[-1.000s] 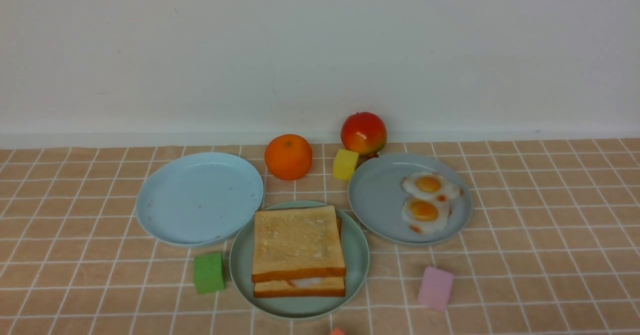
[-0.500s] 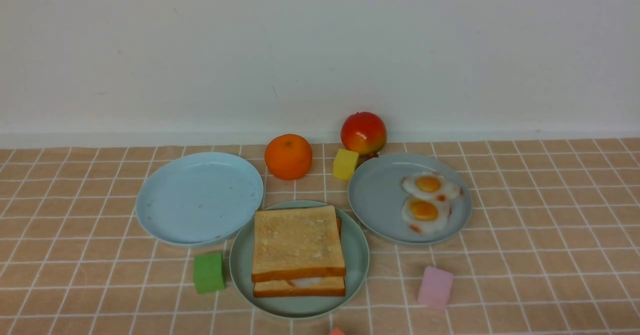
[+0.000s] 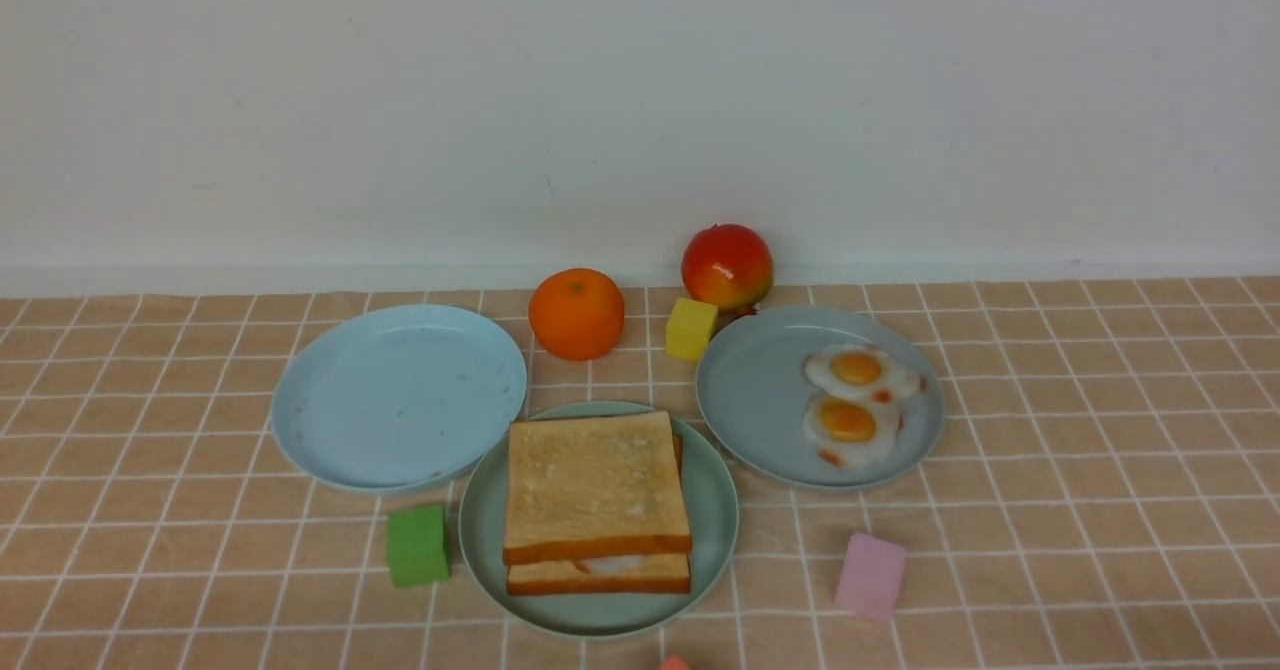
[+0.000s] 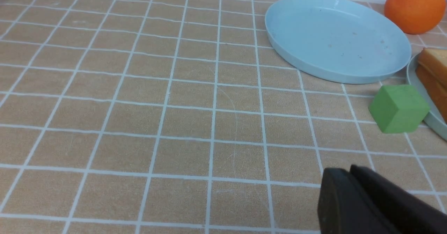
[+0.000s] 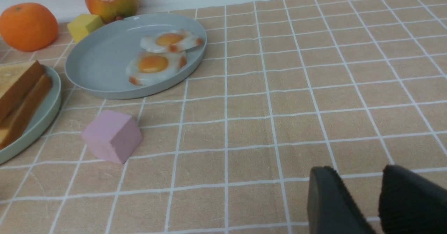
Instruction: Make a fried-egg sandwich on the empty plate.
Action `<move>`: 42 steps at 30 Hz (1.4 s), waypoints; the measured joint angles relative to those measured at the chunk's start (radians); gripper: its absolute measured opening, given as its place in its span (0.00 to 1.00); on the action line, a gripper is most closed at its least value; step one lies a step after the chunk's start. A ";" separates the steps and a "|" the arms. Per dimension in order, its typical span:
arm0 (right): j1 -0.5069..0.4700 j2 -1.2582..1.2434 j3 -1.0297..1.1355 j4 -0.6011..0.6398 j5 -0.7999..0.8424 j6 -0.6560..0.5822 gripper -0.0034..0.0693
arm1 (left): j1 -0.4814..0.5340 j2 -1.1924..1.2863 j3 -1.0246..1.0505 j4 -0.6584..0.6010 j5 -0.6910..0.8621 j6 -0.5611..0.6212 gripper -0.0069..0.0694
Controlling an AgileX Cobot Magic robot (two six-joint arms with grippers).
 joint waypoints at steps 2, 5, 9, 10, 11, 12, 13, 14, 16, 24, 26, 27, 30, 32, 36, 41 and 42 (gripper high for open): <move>0.000 0.000 0.000 0.000 0.000 0.000 0.37 | 0.000 0.000 0.000 0.000 0.000 0.000 0.14; 0.000 0.000 0.000 0.000 0.000 0.000 0.37 | 0.000 0.000 0.000 0.000 0.000 0.000 0.15; 0.000 0.000 0.000 0.000 0.000 0.000 0.37 | 0.000 0.000 0.000 0.000 0.000 0.000 0.16; 0.000 0.000 0.000 0.000 0.000 0.000 0.37 | 0.000 0.000 0.000 0.000 0.000 0.000 0.16; 0.000 0.000 0.000 0.000 0.000 0.000 0.37 | 0.000 0.000 0.000 0.000 0.000 0.000 0.16; 0.000 0.000 0.000 0.000 0.000 0.000 0.37 | 0.000 0.000 0.000 0.000 0.000 0.000 0.16; 0.000 0.000 0.000 0.000 0.000 0.000 0.37 | 0.000 0.000 0.000 0.000 0.000 0.000 0.17; 0.000 0.000 0.000 0.000 0.000 0.000 0.37 | 0.000 0.000 0.000 0.000 0.000 0.000 0.17; 0.000 0.000 0.000 0.000 0.000 0.000 0.37 | 0.000 0.000 0.000 0.000 0.000 0.000 0.17; -0.001 0.000 0.000 0.000 0.000 0.000 0.38 | 0.000 0.000 0.000 0.000 0.000 0.000 0.18; -0.001 0.000 0.000 0.000 0.000 0.000 0.38 | 0.000 0.000 0.000 0.000 0.000 0.000 0.19; -0.001 0.000 0.000 0.000 0.000 0.000 0.38 | 0.000 0.000 0.000 0.000 0.000 0.000 0.19; -0.001 0.000 0.000 0.000 0.000 0.000 0.38 | 0.000 0.000 0.000 0.000 0.000 0.000 0.19; -0.001 0.000 0.000 0.000 0.000 0.000 0.38 | 0.000 0.000 0.000 0.000 0.000 0.000 0.19; -0.001 0.000 0.000 0.000 0.000 0.000 0.38 | 0.000 0.000 0.000 0.000 0.000 0.000 0.19; -0.001 0.000 0.000 0.000 0.000 0.000 0.38 | 0.000 0.000 0.000 0.000 0.000 0.000 0.20; -0.001 0.000 0.000 0.000 0.000 0.000 0.38 | 0.000 0.000 0.000 0.000 0.000 0.000 0.20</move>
